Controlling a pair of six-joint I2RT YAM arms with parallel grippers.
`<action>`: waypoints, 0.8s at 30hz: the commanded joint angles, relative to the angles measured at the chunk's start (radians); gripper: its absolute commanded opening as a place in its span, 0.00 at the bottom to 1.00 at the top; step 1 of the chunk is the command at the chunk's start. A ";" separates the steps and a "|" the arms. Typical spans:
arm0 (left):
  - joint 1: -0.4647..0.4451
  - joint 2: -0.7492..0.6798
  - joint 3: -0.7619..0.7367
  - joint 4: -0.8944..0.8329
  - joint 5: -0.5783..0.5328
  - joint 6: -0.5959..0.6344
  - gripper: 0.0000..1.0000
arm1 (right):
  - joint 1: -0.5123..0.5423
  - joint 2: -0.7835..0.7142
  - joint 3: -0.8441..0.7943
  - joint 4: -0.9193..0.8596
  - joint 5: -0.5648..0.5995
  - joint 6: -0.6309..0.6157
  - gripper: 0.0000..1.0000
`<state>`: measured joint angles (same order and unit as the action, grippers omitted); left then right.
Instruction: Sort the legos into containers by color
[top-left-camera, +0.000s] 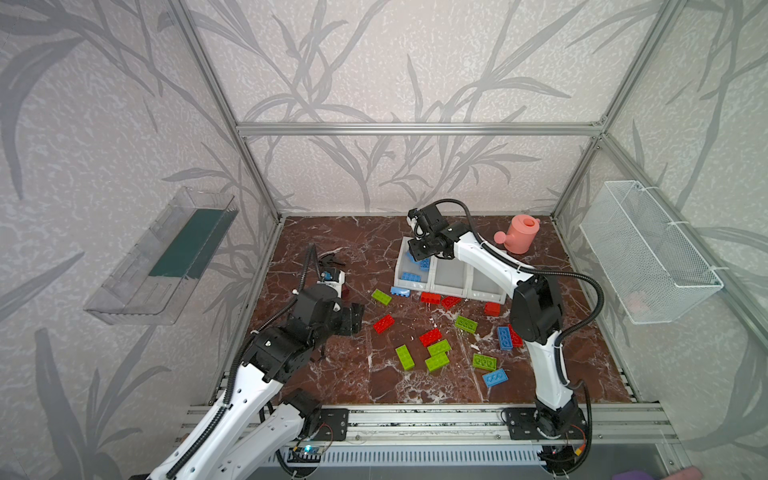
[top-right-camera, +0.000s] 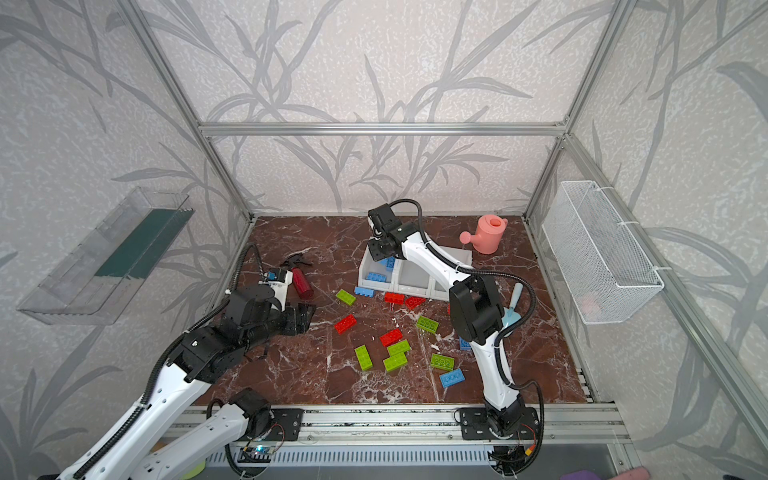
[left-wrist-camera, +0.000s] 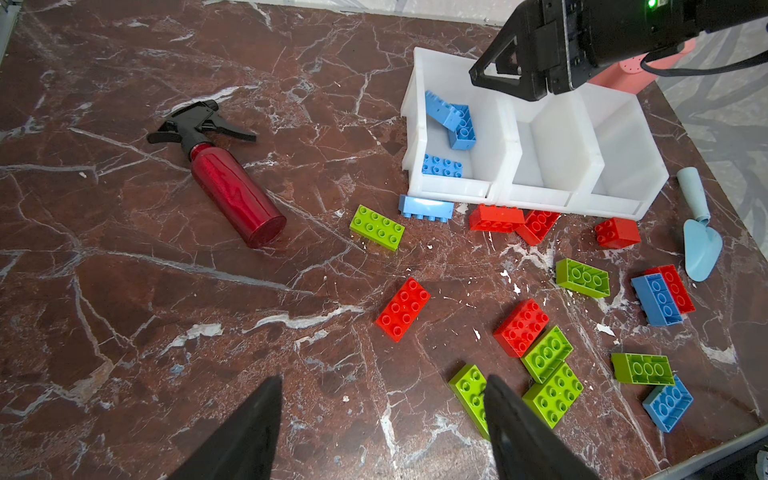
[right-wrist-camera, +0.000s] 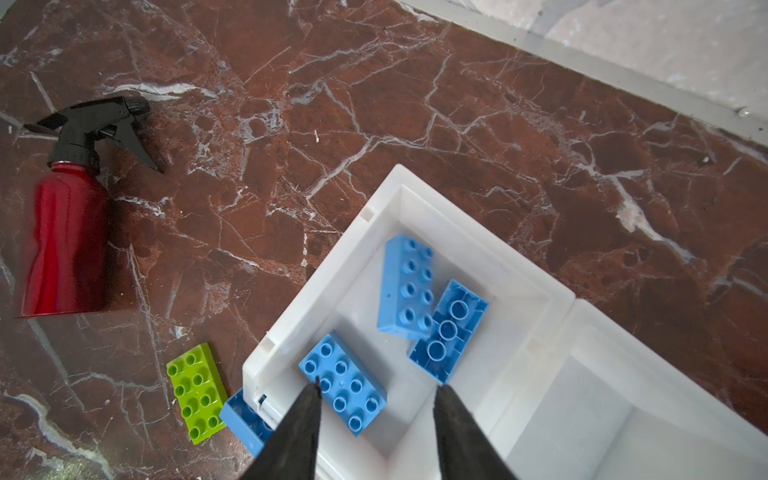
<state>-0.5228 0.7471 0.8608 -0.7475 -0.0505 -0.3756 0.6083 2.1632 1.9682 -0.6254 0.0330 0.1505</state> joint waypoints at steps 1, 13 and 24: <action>0.000 0.014 -0.009 -0.003 0.000 -0.002 0.77 | -0.004 -0.035 0.022 -0.005 -0.005 -0.007 0.50; -0.003 0.256 0.090 -0.059 0.106 0.034 0.99 | -0.003 -0.529 -0.536 0.298 -0.094 0.000 0.74; -0.007 0.437 0.145 0.077 0.149 0.022 0.99 | 0.014 -1.084 -1.320 0.713 -0.136 0.251 0.88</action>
<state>-0.5240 1.1408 0.9802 -0.7300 0.0776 -0.3588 0.6113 1.1667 0.7666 -0.0696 -0.0921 0.2909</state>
